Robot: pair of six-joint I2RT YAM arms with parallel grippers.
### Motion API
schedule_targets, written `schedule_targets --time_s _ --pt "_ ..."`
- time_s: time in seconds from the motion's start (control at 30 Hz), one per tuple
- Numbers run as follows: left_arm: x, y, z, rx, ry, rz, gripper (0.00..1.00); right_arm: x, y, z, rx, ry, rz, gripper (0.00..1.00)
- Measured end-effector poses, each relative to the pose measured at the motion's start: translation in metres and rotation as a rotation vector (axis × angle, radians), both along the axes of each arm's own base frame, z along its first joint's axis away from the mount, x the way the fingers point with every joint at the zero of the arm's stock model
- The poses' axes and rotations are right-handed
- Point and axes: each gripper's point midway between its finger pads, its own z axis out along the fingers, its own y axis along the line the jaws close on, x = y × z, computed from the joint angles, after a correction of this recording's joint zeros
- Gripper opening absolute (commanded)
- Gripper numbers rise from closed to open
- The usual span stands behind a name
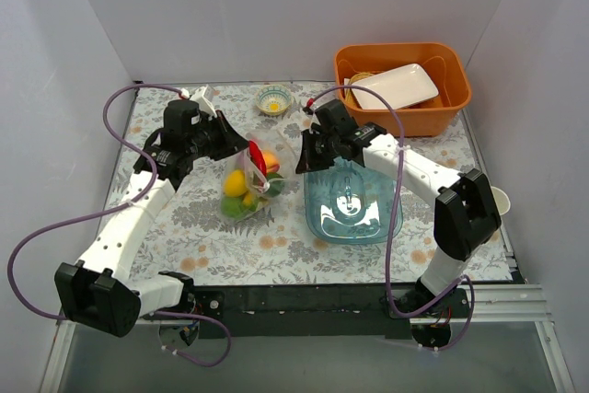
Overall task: Place the food in the zip-top bag and seal the zipper
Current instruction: Zip the zipper food storage bag at the center of the board.
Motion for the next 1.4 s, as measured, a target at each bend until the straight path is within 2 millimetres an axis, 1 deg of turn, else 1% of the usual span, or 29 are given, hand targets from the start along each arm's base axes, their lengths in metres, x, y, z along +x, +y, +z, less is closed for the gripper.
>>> schedule_targets --time_s 0.13,0.37,0.43,0.5,0.6,0.67,0.77,0.9,0.93,0.97,1.0,1.07,1.1,1.13,1.2,1.3,1.4 --pt "0.002 -0.008 -0.008 -0.013 0.029 -0.041 0.00 0.000 0.018 0.017 0.086 -0.022 0.045 0.01" --pt "0.002 -0.031 -0.040 -0.060 0.152 -0.161 0.01 0.002 0.049 0.067 0.228 -0.100 0.116 0.01" --pt "0.000 -0.035 -0.042 -0.077 0.167 -0.189 0.03 0.002 0.054 0.074 0.253 -0.112 0.127 0.01" --pt "-0.001 -0.039 -0.040 -0.094 0.167 -0.210 0.06 0.003 0.056 0.077 0.270 -0.116 0.131 0.01" --pt "-0.003 -0.043 -0.035 -0.114 0.154 -0.236 0.11 0.002 0.057 0.078 0.276 -0.106 0.128 0.01" --pt "-0.003 -0.046 -0.031 -0.130 0.144 -0.253 0.17 0.002 0.057 0.076 0.273 -0.101 0.125 0.01" --pt "-0.006 -0.052 -0.024 -0.160 0.127 -0.287 0.23 0.005 0.058 0.072 0.266 -0.094 0.121 0.01" --pt "-0.012 -0.058 -0.020 -0.194 0.119 -0.339 0.25 0.007 0.058 0.067 0.255 -0.089 0.110 0.01" --pt "-0.015 -0.059 -0.021 -0.202 0.125 -0.351 0.29 0.007 0.057 0.066 0.250 -0.089 0.104 0.01" --pt "-0.016 -0.059 -0.022 -0.205 0.132 -0.358 0.37 0.008 0.056 0.065 0.242 -0.090 0.097 0.01" --pt "-0.018 -0.060 -0.025 -0.208 0.140 -0.360 0.51 0.009 0.055 0.063 0.233 -0.091 0.088 0.01" --pt "-0.020 -0.059 -0.030 -0.204 0.148 -0.362 0.54 0.012 0.051 0.059 0.206 -0.091 0.064 0.01" --pt "-0.021 -0.058 -0.032 -0.203 0.159 -0.351 0.58 0.013 0.049 0.057 0.194 -0.091 0.053 0.01" --pt "-0.021 -0.057 -0.033 -0.199 0.160 -0.340 0.65 0.014 0.047 0.055 0.183 -0.093 0.042 0.01" --pt "-0.022 -0.054 -0.030 -0.192 0.147 -0.323 0.65 0.016 0.044 0.052 0.166 -0.097 0.025 0.01" --pt "-0.023 -0.048 -0.017 -0.182 0.096 -0.283 0.70 0.014 0.038 0.044 0.143 -0.089 0.007 0.01" --pt "-0.029 -0.039 -0.003 -0.174 0.036 -0.236 0.70 0.012 0.033 0.039 0.128 -0.081 -0.007 0.01"
